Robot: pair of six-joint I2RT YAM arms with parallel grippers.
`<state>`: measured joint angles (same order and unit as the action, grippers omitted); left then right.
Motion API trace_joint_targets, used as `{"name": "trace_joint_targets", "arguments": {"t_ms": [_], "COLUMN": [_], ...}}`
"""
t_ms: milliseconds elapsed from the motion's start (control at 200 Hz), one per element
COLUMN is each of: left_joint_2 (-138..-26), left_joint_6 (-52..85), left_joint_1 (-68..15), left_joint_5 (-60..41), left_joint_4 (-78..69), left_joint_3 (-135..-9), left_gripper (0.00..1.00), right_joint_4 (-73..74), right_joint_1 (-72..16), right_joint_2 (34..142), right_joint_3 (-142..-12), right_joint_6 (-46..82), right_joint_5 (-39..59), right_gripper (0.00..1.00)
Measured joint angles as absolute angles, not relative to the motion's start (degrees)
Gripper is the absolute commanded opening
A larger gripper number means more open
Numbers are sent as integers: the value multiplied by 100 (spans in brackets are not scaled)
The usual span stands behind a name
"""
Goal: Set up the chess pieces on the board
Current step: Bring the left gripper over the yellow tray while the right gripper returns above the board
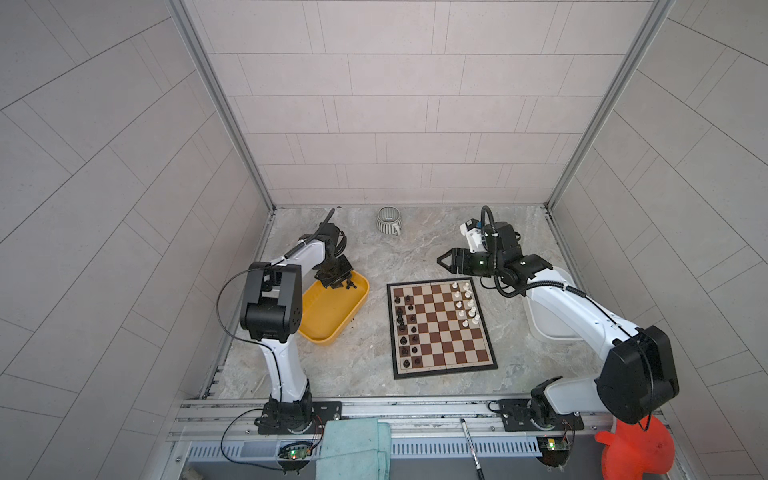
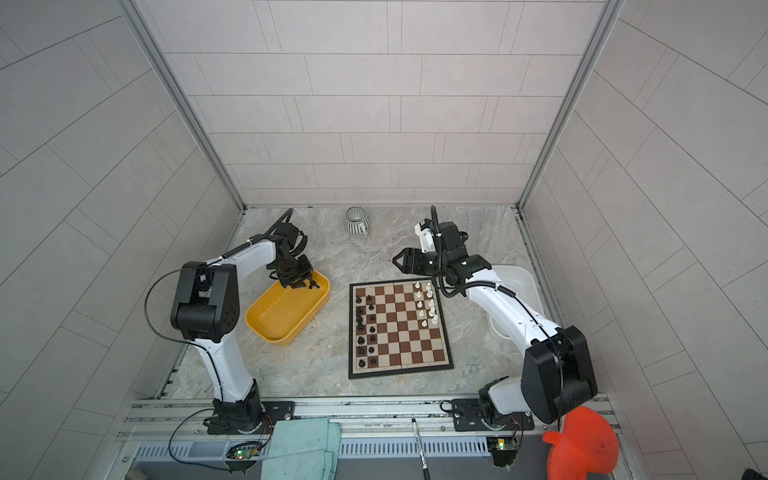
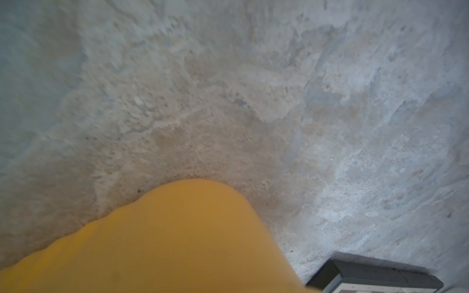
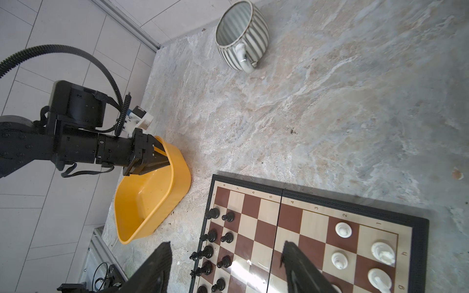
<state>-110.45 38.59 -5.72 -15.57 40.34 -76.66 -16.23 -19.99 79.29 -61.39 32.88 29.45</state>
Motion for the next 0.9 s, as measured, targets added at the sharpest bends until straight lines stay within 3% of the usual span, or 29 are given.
{"name": "trace_joint_targets", "arguments": {"t_ms": [405, 731, 896], "left_joint_2": [-11207, -11227, -11290], "left_joint_6": [3514, 3363, 3417], "left_joint_1": [-764, -939, -937], "left_joint_5": [-1323, -919, -705], "left_joint_4": [4134, 4362, 4427], "left_joint_3": [-7850, -7872, -7920], "left_gripper": [42, 32, 32], "right_joint_4": [-1354, -1194, -1166], "right_joint_1": [-1831, -1802, -1782], "right_joint_2": [7929, 7929, 7896], "right_joint_3": [-5837, -5782, -5728], "right_joint_6": [3461, 3548, 3573], "right_joint_5": [3221, 3415, 3446], "right_gripper": [69, 68, 68]}}
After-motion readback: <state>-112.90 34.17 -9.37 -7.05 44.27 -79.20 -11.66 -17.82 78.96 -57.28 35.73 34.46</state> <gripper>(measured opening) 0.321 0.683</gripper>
